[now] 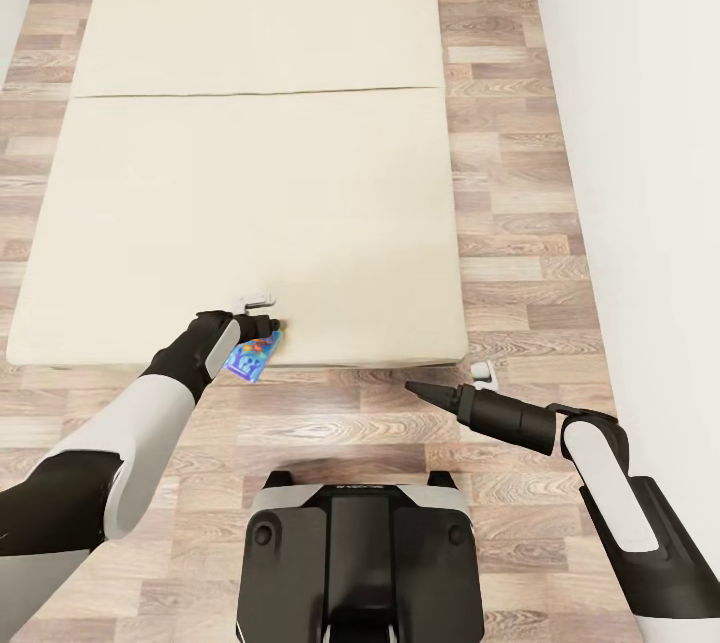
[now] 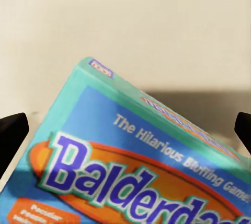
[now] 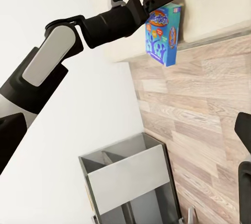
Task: Put all the toys in the child's room - the three board games (two on the bed and one on the table), the two jigsaw puzzles on the table, and the tennis ball on the table - inside the toy box on the table in the child's room.
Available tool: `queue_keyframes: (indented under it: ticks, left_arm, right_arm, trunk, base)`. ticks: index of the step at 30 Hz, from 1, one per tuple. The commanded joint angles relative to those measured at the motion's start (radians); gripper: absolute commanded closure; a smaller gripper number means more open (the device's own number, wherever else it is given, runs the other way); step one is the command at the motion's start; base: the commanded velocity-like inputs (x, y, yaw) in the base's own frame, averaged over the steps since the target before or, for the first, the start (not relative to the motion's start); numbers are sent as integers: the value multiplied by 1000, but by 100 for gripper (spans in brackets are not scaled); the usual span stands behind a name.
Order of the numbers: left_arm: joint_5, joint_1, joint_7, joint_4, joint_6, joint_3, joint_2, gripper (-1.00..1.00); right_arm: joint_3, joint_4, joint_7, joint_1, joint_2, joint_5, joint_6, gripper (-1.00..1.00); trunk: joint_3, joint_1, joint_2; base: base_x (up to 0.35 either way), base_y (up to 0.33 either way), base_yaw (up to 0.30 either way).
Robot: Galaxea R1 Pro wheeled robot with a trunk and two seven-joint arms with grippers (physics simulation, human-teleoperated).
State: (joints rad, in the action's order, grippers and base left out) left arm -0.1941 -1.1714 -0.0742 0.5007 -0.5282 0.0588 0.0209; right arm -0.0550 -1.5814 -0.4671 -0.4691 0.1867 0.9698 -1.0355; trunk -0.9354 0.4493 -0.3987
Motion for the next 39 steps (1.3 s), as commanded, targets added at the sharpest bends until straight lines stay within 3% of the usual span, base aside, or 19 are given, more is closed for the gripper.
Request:
queue_keyframes:
  ticks: [1, 17, 26, 30, 34, 36, 39]
  left_arm:
    - [-13, 0, -9, 1, -6, 6, 2, -100]
    - [-12, 1, -9, 2, 13, 3, 8, -100]
    - [-16, 0, -10, 134, 5, -11, 70, -100]
    - [-25, 0, -9, 191, -21, -19, 113, -100]
    - [-47, 2, 16, 267, -101, -72, 159, -100]
    - [-72, 4, 80, 364, -210, -159, 209, -100]
    - [-83, 16, 170, 451, -312, -242, 257, -100]
  right_arm:
    - [0, 0, -9, 0, 0, -8, -1, -100]
    - [0, 0, -8, 0, 0, -8, -1, -100]
    - [0, 0, -9, 0, 0, -8, -1, -100]
    - [0, 0, -8, 0, 0, -8, 0, -100]
    - [0, 0, -8, 0, 0, -8, 0, -100]
    - [0, 0, -8, 0, 0, -8, 0, -100]
    - [1, 0, -9, 0, 0, -8, 0, -100]
  trunk:
    - [-1, 1, -1]
    - [-1, 1, -1]
    - [-1, 1, -1]
    - [-1, 1, -1]
    - [-1, 1, -1]
    - [-1, 1, -1]
    - [-1, 1, -1]
  base:
    - [0, 0, 0]
    - [0, 0, 0]
    - [0, 0, 0]
    - [0, 0, 0]
    - [0, 0, 0]
    - [0, 0, 0]
    - [0, 0, 0]
